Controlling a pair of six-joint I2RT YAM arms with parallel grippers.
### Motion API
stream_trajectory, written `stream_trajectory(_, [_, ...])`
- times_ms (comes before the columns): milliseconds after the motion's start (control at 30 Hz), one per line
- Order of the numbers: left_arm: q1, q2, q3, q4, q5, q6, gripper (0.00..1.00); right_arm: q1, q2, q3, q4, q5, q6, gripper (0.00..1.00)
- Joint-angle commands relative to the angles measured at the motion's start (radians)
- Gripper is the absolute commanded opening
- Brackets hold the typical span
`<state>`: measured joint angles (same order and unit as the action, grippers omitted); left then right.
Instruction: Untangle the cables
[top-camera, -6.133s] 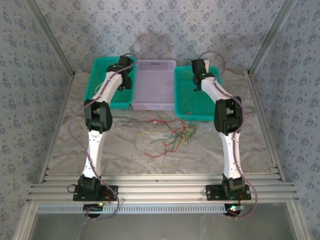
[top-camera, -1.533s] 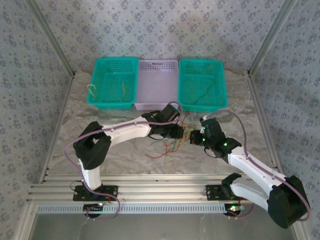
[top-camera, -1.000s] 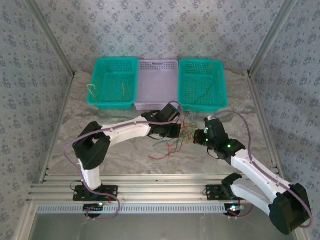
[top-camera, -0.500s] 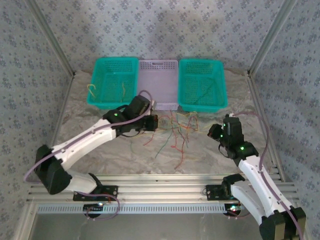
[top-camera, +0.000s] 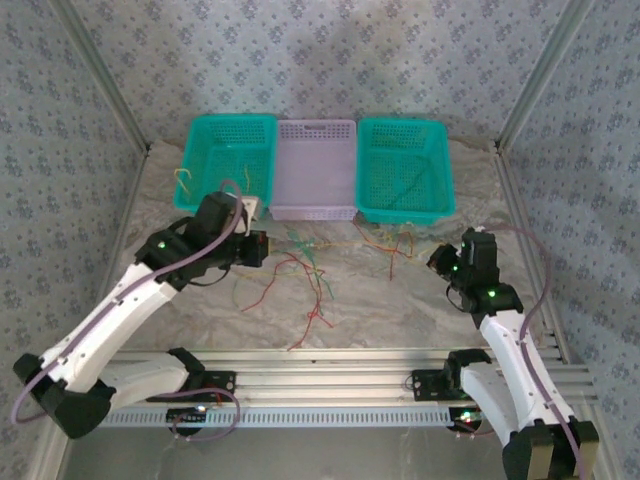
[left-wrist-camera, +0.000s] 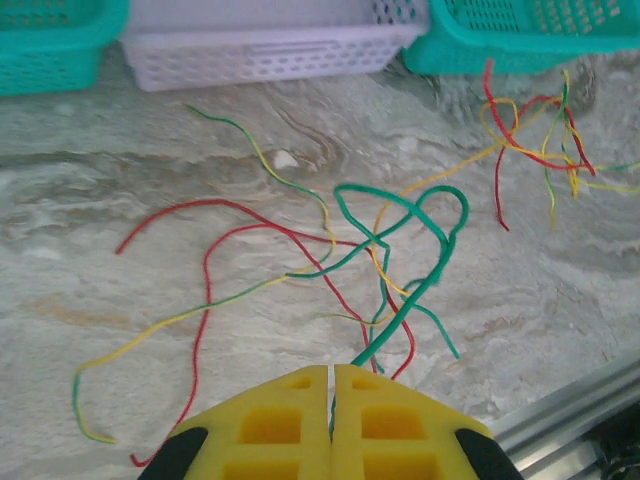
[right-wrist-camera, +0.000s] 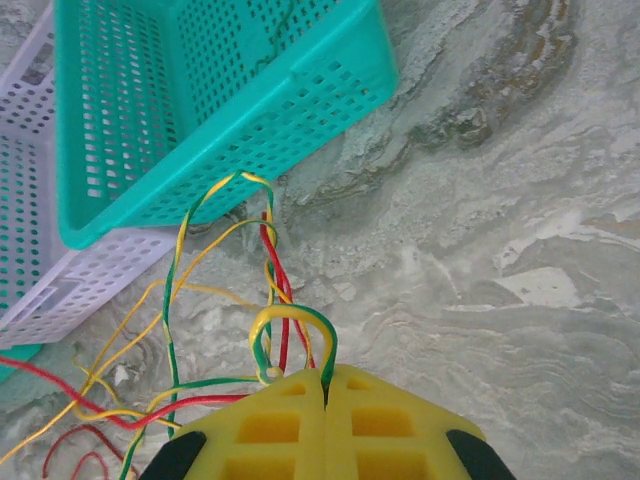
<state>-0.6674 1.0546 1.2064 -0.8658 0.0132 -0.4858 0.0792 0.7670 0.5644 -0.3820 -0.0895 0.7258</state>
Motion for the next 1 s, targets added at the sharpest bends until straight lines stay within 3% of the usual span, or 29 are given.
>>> stream_trajectory(0, [0.025,-0.06,0.019,-0.017,0.001,0.017,0.0,-0.004,0.021,0.008,0.083,-0.111,-0.005,0.0])
stream_trajectory(200, [0.031,-0.113,0.013,0.1,0.035,0.007,0.0,0.096,0.125,-0.003,0.114,-0.136,-0.032,0.0])
stream_trajectory(400, [0.032,-0.098,0.04,0.164,0.048,0.002,0.0,0.28,0.191,0.041,0.103,0.01,-0.119,0.0])
stream_trajectory(533, [0.033,-0.079,0.044,0.218,0.051,-0.005,0.0,0.337,0.213,0.09,0.123,-0.015,-0.162,0.13])
stream_trajectory(700, [0.034,-0.048,0.065,0.254,0.029,-0.003,0.0,0.421,0.214,0.132,0.159,0.005,-0.199,0.46])
stream_trajectory(800, [0.044,-0.032,0.083,0.251,0.004,0.009,0.0,0.474,0.253,0.155,0.203,-0.065,-0.224,0.55])
stream_trajectory(967, [0.086,0.002,0.117,0.237,-0.024,0.023,0.0,0.594,0.328,0.163,0.271,-0.065,-0.226,0.57])
